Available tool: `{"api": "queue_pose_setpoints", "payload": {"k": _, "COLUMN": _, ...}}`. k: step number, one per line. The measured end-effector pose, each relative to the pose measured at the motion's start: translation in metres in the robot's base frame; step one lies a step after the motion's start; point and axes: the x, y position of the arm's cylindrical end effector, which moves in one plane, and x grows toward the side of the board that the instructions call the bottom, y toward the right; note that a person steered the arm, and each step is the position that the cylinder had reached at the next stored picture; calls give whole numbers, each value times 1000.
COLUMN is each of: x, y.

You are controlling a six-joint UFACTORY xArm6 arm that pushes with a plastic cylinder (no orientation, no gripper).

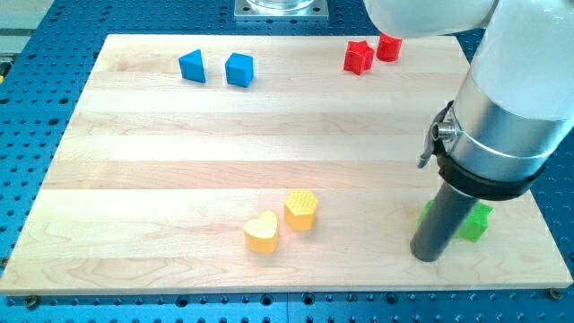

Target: Move the blue blocks at the top left corner of the board

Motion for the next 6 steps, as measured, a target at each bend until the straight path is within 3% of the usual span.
{"api": "queue_pose_setpoints", "payload": {"k": 2, "x": -18, "y": -74}}
{"api": "queue_pose_setpoints", "payload": {"k": 4, "x": -19, "y": -74}}
{"api": "queue_pose_setpoints", "payload": {"k": 6, "x": -46, "y": -119}}
